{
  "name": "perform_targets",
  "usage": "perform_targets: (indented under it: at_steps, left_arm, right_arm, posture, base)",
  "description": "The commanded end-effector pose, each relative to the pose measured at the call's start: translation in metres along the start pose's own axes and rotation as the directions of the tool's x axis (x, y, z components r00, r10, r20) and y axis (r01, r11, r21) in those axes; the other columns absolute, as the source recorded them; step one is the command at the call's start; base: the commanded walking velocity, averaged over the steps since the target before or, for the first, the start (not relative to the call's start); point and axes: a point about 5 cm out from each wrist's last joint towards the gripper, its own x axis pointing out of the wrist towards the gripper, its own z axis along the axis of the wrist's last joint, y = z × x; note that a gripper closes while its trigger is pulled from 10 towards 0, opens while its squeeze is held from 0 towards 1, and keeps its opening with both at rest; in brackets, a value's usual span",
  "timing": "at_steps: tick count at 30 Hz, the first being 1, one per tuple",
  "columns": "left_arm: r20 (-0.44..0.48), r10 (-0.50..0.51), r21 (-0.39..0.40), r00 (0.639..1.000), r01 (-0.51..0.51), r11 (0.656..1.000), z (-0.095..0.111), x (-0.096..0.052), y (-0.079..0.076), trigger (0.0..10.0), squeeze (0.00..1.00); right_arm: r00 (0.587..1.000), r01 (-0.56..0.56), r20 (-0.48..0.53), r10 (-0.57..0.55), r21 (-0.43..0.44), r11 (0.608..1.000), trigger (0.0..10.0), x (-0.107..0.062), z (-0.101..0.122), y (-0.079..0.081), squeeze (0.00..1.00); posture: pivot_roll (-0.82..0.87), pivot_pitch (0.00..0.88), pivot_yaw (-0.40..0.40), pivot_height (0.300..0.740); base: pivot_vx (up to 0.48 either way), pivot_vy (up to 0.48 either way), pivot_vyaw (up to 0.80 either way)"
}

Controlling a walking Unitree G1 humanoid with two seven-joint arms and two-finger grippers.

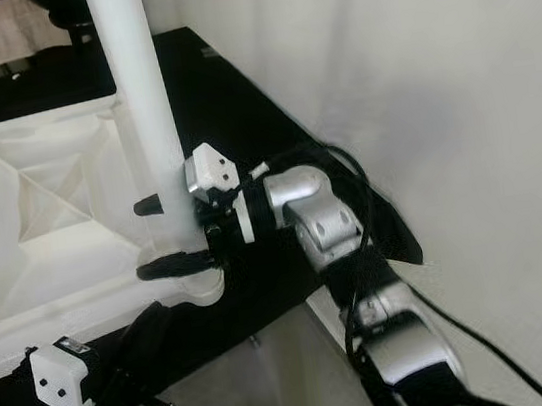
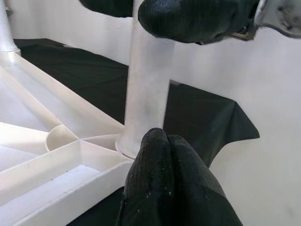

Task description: Building children table

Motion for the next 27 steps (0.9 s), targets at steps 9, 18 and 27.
perform_targets:
  at_steps: [9, 18, 27]
  left_arm:
    - [-0.008, 0.002, -0.004, 1.0, -0.002, 1.0, 0.001, -0.001, -0.003, 10.0, 0.0]
    - [-0.008, 0.004, -0.004, 1.0, -0.004, 1.0, 0.0, -0.001, -0.003, 10.0, 0.0]
    - [-0.007, 0.009, 0.0, 1.0, -0.009, 1.0, 0.0, -0.002, 0.0, 10.0, 0.0]
  right_arm:
    - [0.993, -0.118, 0.021, 0.117, 0.033, 0.992, 0.0, 0.002, -0.002, -0.005, 0.0]
    - [1.0, 0.014, 0.025, -0.014, -0.013, 1.0, 0.0, -0.016, -0.001, -0.011, 0.0]
    - [0.737, 0.674, -0.103, -0.668, 0.028, 0.738, 0.0, -0.023, -0.037, -0.003, 0.0]
  posture:
    - [-0.09, 0.135, -0.081, 0.74]
    - [-0.1, 0.13, -0.079, 0.74]
    - [-0.1, 0.127, -0.104, 0.74]
  base:
    - [0.0, 0.0, 0.0]
    - [0.0, 0.0, 0.0]
    - [0.0, 0.0, 0.0]
